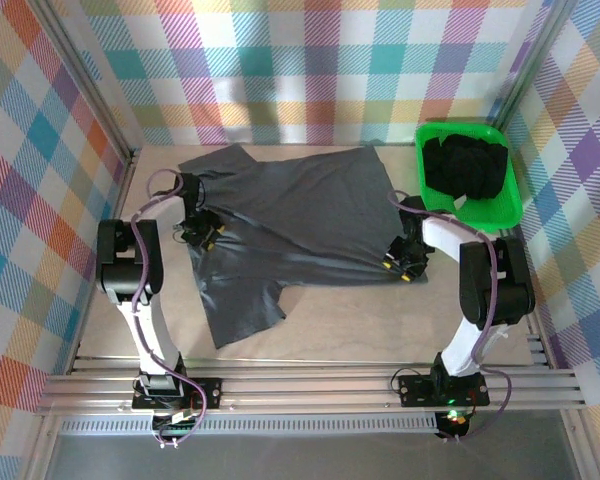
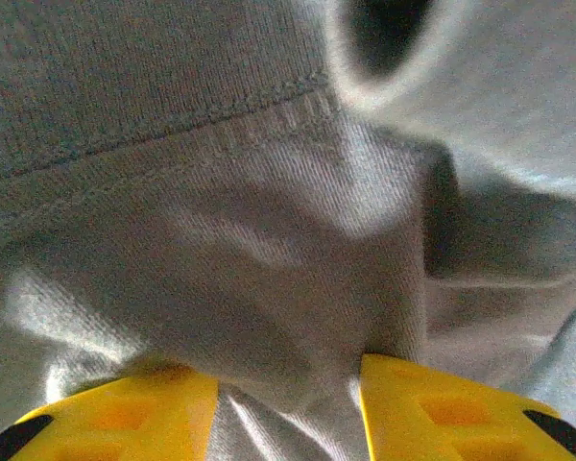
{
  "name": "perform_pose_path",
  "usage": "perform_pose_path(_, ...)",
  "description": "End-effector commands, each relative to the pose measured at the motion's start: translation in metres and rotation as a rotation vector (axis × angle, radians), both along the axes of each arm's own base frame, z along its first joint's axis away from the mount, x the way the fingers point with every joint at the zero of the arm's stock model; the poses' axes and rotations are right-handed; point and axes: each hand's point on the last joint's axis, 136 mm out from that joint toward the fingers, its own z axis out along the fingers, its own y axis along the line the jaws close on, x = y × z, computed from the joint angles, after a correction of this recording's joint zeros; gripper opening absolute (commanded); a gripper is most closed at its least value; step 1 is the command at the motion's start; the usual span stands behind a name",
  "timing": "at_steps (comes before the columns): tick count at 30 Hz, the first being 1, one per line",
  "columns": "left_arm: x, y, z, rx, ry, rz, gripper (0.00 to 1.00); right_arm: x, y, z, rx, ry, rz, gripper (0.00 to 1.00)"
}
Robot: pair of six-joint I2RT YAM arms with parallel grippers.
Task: Fold and stack the t-shirts
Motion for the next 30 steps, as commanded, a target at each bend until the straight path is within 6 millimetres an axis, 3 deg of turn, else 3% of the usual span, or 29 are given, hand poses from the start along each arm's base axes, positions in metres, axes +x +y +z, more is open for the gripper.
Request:
perform_pose_path(1, -0.027, 0.016, -0.015, 0.102, 0.126, 0.021, 0.48, 0.002, 0.012, 0.019, 0.051, -0.033, 0.037, 0.48)
perform_pose_path(4, -0.033, 0.031, 0.004, 0.18, 0.121, 0.036, 0.53, 0.007, 0.019, 0.036, 0.081, -0.073, 0.063, 0.51)
perform_pose_path(7, -0.044, 0.044, 0.036, 0.263, 0.079, 0.032, 0.61, 0.007, 0.02, 0.055, 0.078, -0.104, 0.088, 0.52)
perform_pose_path(9, -0.058, 0.048, 0.062, 0.302, 0.038, 0.029, 0.63, 0.007, 0.017, 0.068, 0.061, -0.135, 0.105, 0.52)
perform_pose_path(12, -0.1, 0.042, 0.077, 0.3, 0.037, 0.016, 0.63, 0.0, 0.01, 0.082, 0.031, -0.16, 0.128, 0.53)
perform_pose_path(18, -0.221, -0.012, 0.045, 0.168, 0.215, -0.057, 0.57, -0.027, 0.008, 0.085, 0.052, -0.172, 0.138, 0.53)
perform_pose_path(20, -0.256, -0.022, 0.035, 0.132, 0.255, -0.05, 0.55, -0.037, 0.009, 0.08, 0.069, -0.177, 0.137, 0.54)
perform_pose_path(22, -0.279, -0.024, 0.027, 0.103, 0.271, -0.021, 0.53, -0.043, 0.008, 0.075, 0.074, -0.176, 0.133, 0.54)
perform_pose_path(26, -0.297, -0.033, 0.009, 0.013, 0.259, 0.042, 0.52, -0.052, 0.007, 0.065, 0.078, -0.159, 0.135, 0.54)
perform_pose_path(30, -0.292, -0.044, 0.002, -0.023, 0.24, 0.038, 0.53, -0.055, 0.007, 0.06, 0.077, -0.148, 0.142, 0.54)
